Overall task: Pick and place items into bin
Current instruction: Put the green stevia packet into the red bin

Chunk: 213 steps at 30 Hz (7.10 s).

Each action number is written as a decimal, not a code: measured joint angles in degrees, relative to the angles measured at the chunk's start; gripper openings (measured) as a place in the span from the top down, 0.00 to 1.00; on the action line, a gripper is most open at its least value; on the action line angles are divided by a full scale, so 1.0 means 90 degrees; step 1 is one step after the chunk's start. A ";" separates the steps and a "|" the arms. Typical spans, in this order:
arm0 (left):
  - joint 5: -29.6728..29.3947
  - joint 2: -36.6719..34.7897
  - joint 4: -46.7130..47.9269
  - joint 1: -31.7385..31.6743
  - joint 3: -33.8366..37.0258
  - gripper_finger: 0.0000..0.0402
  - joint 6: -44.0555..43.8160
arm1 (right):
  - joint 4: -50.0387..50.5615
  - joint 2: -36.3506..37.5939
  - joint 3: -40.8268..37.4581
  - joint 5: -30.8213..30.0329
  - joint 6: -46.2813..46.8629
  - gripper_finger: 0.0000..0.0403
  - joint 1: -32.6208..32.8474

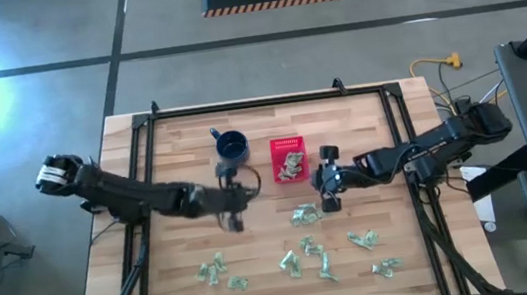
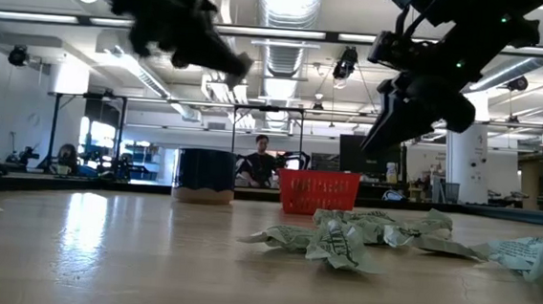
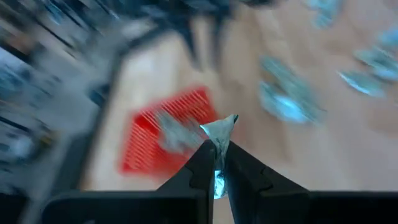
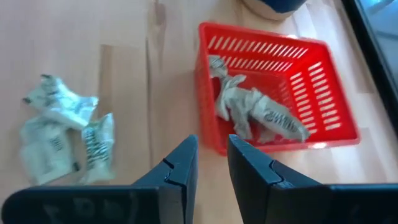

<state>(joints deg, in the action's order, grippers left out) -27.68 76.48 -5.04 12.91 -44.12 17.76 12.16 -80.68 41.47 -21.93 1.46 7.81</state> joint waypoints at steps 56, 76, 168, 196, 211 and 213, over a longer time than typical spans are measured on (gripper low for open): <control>0.1886 0.1759 0.3215 -0.1475 -0.2429 0.58 -0.0886 | 0.0695 -0.0766 -0.0121 0.0194 0.1064 0.72 0.1287; 0.1853 0.0159 0.3762 -0.0469 -0.1397 0.58 -0.2222 | 0.0570 -0.1043 -0.0126 0.1627 0.0668 0.54 0.0637; 0.2624 -0.0242 0.3671 0.1992 -0.0046 0.58 -0.5105 | -0.1173 -0.0712 0.0454 0.1848 -0.1612 0.64 -0.1286; 0.3087 0.1195 0.3441 0.2139 -0.0105 0.58 -0.4726 | -0.1173 -0.0712 0.0364 0.1841 -0.1282 0.70 -0.1088; 0.2968 0.1439 0.3465 0.2185 -0.0107 0.67 -0.4772 | -0.1173 -0.0712 0.0364 0.1826 -0.1278 0.71 -0.1090; 0.2963 0.1439 0.3481 0.2178 -0.0107 0.72 -0.4777 | -0.1173 -0.0712 0.0364 0.1826 -0.1278 0.71 -0.1090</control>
<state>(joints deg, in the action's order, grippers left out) -1.01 89.43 26.29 32.51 -45.08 -25.23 1.61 -87.09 44.75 -5.50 -10.04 -2.00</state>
